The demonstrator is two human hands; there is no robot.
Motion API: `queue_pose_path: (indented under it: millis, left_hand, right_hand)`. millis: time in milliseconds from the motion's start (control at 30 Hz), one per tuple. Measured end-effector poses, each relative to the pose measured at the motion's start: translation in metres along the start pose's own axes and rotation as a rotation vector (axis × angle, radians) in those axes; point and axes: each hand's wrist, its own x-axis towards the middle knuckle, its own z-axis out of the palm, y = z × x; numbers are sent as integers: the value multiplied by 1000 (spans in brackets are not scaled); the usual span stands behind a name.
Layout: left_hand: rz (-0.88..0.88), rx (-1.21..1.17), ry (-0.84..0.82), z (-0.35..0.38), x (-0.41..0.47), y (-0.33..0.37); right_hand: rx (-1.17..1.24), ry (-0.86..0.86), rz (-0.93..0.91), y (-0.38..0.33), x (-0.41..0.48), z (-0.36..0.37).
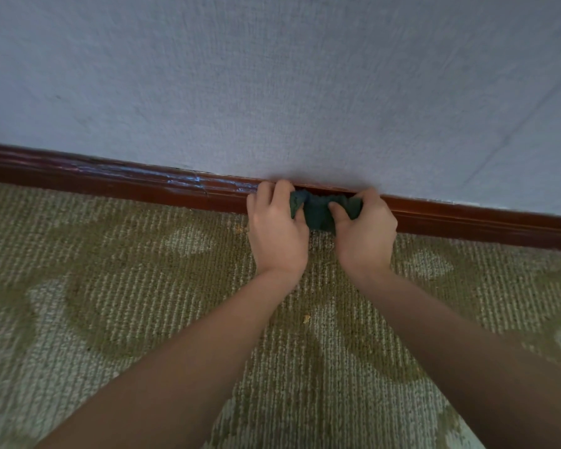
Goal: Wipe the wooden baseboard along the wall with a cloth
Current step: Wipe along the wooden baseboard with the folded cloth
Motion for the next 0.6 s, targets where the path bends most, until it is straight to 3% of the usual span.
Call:
queue_pose_path:
  millis: [133,267,600]
  left_hand:
    - [31,18,-16,2,0,-1]
    - [-121,-87,36,2,4,-2]
    - [-189,-179,47,4,4,-2]
  right_hand:
    - [149,-19,109,-3,3,3]
    - [278,16,193,-4,5,3]
    - [150,75,105,1,8,9]
